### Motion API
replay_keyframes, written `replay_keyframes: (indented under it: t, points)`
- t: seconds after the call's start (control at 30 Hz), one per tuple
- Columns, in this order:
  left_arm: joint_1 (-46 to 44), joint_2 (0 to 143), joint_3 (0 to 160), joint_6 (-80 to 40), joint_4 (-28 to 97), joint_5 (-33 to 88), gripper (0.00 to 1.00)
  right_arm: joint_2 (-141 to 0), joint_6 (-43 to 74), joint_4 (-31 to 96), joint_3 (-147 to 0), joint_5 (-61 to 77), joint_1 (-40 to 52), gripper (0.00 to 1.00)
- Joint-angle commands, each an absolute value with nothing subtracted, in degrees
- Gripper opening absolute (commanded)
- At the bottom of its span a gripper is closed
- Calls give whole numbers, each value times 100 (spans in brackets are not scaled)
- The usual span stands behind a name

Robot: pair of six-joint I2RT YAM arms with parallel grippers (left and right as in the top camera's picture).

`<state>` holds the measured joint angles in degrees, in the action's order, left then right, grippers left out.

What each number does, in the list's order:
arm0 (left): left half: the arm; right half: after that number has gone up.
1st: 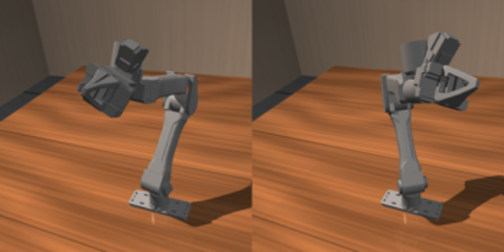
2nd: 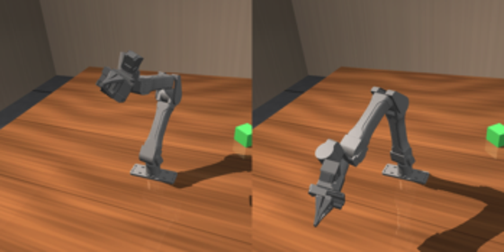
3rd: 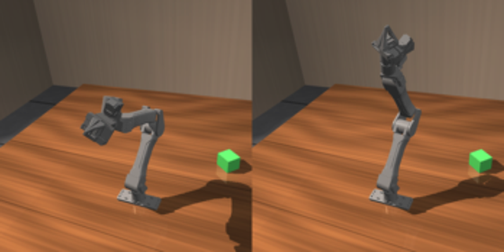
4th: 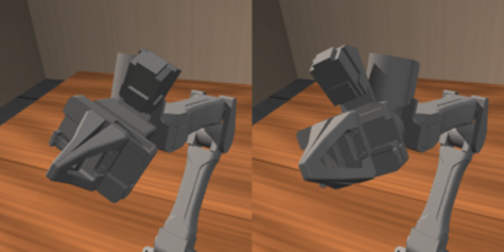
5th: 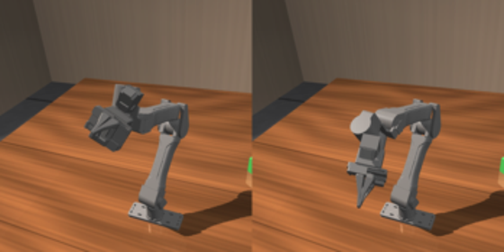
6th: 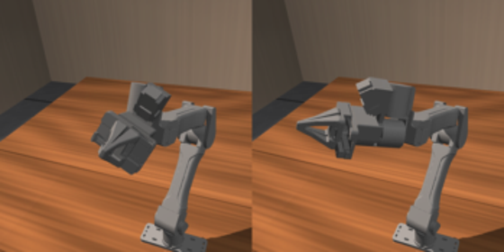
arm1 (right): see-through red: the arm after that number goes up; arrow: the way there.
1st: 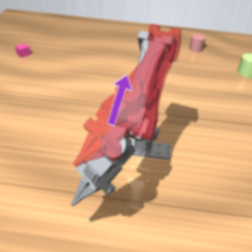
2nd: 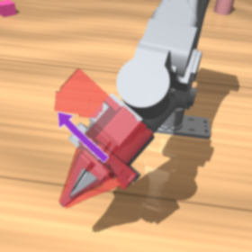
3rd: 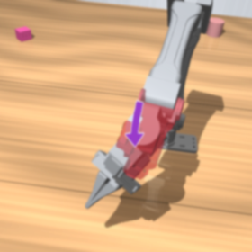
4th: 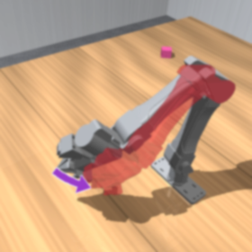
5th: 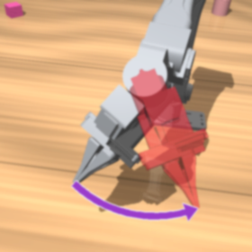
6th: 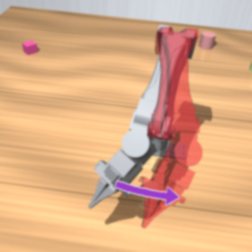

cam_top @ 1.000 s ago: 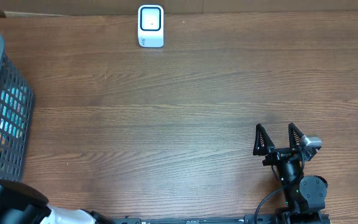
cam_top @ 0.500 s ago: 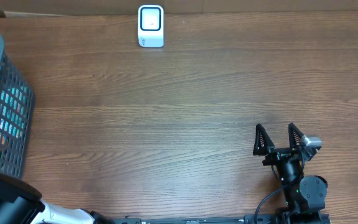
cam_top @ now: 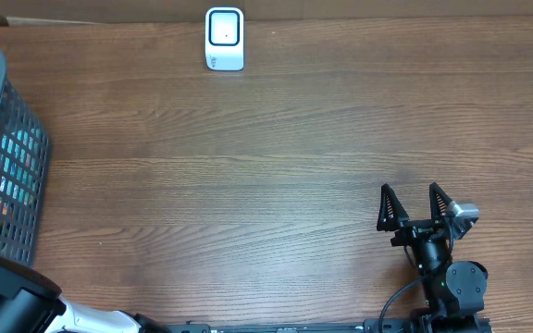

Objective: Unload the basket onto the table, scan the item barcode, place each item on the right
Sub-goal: 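Reach left gripper into basket and grasp green-capped jar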

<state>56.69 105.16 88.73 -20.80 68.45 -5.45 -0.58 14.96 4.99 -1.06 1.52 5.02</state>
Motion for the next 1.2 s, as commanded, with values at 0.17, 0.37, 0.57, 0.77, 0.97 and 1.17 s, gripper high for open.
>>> replay_keyframes:
  t: [0.17,0.37,0.57,0.77,0.97,1.17]
  points:
    - [5699,10567,8586,-1968,6490,-626,100,-23,1498,464,-45,158,534,100]
    - [5699,10569,8558,-1968,6377,-554,100,-23,1498,464,-45,158,534,100]
    - [5699,10580,8309,-1966,6145,-552,100,-23,1498,464,-45,158,534,100]
    - [5699,10586,8217,-1970,5933,-521,94,-23,1498,464,-45,158,534,100]
    - [5699,10643,8215,-1973,5883,-438,66,-23,1498,464,-45,158,534,100]
    - [5699,10643,8224,-1970,5929,-296,55,-23,1498,464,-45,158,534,100]
